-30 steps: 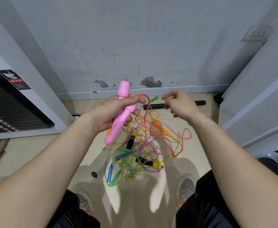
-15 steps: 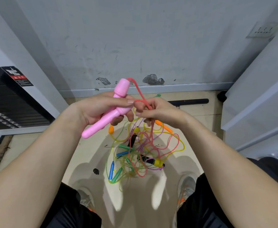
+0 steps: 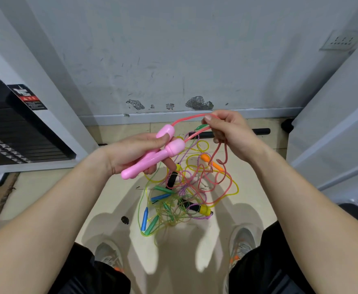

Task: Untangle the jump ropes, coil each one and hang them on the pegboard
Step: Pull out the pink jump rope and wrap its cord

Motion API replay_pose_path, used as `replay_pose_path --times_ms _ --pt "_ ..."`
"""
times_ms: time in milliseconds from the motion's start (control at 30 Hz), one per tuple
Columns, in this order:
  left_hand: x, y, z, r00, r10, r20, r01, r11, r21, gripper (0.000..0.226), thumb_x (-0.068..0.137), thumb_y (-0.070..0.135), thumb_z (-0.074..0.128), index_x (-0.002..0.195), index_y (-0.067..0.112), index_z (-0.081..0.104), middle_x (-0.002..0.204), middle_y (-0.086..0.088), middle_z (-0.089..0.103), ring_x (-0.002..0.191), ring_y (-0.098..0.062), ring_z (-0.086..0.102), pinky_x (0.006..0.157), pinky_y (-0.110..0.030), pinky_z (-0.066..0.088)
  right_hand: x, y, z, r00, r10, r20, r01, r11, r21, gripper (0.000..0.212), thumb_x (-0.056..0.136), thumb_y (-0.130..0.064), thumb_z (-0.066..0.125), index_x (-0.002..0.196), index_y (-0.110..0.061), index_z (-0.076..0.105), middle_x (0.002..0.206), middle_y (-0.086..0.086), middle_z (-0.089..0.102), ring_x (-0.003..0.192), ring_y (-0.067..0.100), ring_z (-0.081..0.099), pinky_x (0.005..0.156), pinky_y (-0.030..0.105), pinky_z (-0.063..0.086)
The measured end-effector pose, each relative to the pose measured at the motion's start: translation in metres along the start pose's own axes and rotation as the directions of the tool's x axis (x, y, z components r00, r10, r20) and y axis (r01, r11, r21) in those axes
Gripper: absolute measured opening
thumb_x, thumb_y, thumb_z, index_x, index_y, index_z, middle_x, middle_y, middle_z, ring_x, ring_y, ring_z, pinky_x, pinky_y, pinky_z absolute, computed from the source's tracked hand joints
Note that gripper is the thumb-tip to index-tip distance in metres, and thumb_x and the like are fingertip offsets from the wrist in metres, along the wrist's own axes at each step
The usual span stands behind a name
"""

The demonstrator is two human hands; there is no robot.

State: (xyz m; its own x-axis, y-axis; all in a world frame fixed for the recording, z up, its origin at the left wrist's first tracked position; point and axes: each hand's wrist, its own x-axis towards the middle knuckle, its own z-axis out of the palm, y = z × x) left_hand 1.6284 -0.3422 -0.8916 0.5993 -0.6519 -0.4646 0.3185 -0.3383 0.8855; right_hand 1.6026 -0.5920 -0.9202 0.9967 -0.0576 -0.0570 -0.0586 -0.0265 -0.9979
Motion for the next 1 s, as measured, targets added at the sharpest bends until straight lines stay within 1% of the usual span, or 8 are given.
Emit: replay_pose_path --times_ms 133,233,333,433,500,667,867,1000 --pt "0.002 -0.008 0.002 1.000 -0.021 -0.007 0.021 1.000 0.023 0.025 0.093 0.037 0.057 0.091 0.012 0.062 0.075 -0.013 0.068 0.047 -0.019 0.044 0.042 -0.022 0.037 -0.002 -0.002 -0.004 0.999 -0.025 -0.024 0.027 0.998 0.052 0.012 0.096 -0.019 0.064 0.090 -0.011 0.070 0.052 -0.009 0.035 0.050 0.011 0.029 0.054 0.025 0.033" --pt "0.002 -0.009 0.002 1.000 0.001 -0.031 0.000 1.000 0.021 0.031 0.092 0.037 0.058 0.085 0.007 0.059 0.067 -0.007 0.061 0.044 -0.015 0.042 0.040 -0.019 0.034 -0.004 -0.003 -0.005 0.998 -0.060 -0.022 0.056 0.987 -0.149 0.017 0.101 -0.019 0.058 0.093 -0.015 0.072 0.054 -0.005 0.044 0.049 0.009 0.040 0.055 0.025 0.036" --pt "0.001 -0.006 0.000 0.999 0.028 -0.030 -0.028 1.000 -0.005 0.031 0.096 0.033 0.055 0.078 0.008 0.058 0.060 -0.005 0.055 0.040 -0.013 0.040 0.039 -0.017 0.034 -0.012 -0.007 0.001 0.993 0.011 0.114 0.032 0.929 -0.369 0.025 0.099 -0.034 0.060 0.082 -0.019 0.070 0.065 0.001 0.058 0.054 0.014 0.051 0.055 0.027 0.040" --pt "0.002 -0.006 0.000 1.000 0.019 -0.016 -0.019 0.999 0.030 0.030 0.100 0.028 0.053 0.077 0.010 0.059 0.060 -0.006 0.055 0.041 -0.014 0.039 0.040 -0.019 0.033 -0.018 -0.011 0.010 0.968 0.071 0.242 -0.001 0.961 -0.275 0.020 0.095 -0.041 0.064 0.098 -0.022 0.071 0.076 0.003 0.061 0.063 0.021 0.052 0.056 0.030 0.041" --pt "0.003 -0.007 0.001 1.000 0.006 -0.025 -0.004 0.999 0.049 0.026 0.098 0.028 0.055 0.080 0.010 0.061 0.065 -0.009 0.056 0.044 -0.016 0.040 0.041 -0.020 0.032 -0.019 -0.013 0.017 0.952 0.054 0.300 0.036 0.957 -0.286 0.015 0.091 -0.046 0.064 0.099 -0.035 0.072 0.072 0.002 0.055 0.064 0.017 0.047 0.057 0.029 0.037" --pt "0.006 -0.010 0.002 0.998 -0.051 -0.033 0.055 0.991 0.121 0.026 0.098 0.029 0.054 0.092 0.006 0.063 0.079 -0.017 0.066 0.057 -0.023 0.052 0.048 -0.024 0.043 -0.017 -0.009 0.023 0.940 0.072 0.334 0.138 0.813 -0.565 0.014 0.093 -0.035 0.069 0.081 -0.029 0.069 0.055 -0.017 0.046 0.053 0.001 0.040 0.054 0.020 0.029" --pt "0.011 -0.012 0.005 0.982 -0.159 0.101 0.159 0.987 0.006 0.057 0.096 0.052 0.047 0.119 0.002 0.061 0.104 -0.019 0.071 0.085 -0.030 0.066 0.076 -0.038 0.055 -0.019 -0.015 0.020 0.926 0.110 0.361 0.097 0.855 -0.509 0.014 0.094 -0.022 0.068 0.081 -0.023 0.070 0.050 -0.022 0.054 0.049 -0.004 0.048 0.050 0.007 0.031" --pt "0.015 -0.016 0.009 0.981 -0.137 0.134 0.152 0.982 -0.112 0.060 0.092 0.056 0.041 0.132 0.013 0.055 0.105 -0.021 0.068 0.089 -0.038 0.064 0.074 -0.039 0.053 -0.018 -0.017 0.016 0.912 0.137 0.387 0.088 0.855 -0.510 0.014 0.091 -0.024 0.072 0.077 -0.025 0.071 0.052 -0.020 0.054 0.054 -0.004 0.051 0.056 0.011 0.033"
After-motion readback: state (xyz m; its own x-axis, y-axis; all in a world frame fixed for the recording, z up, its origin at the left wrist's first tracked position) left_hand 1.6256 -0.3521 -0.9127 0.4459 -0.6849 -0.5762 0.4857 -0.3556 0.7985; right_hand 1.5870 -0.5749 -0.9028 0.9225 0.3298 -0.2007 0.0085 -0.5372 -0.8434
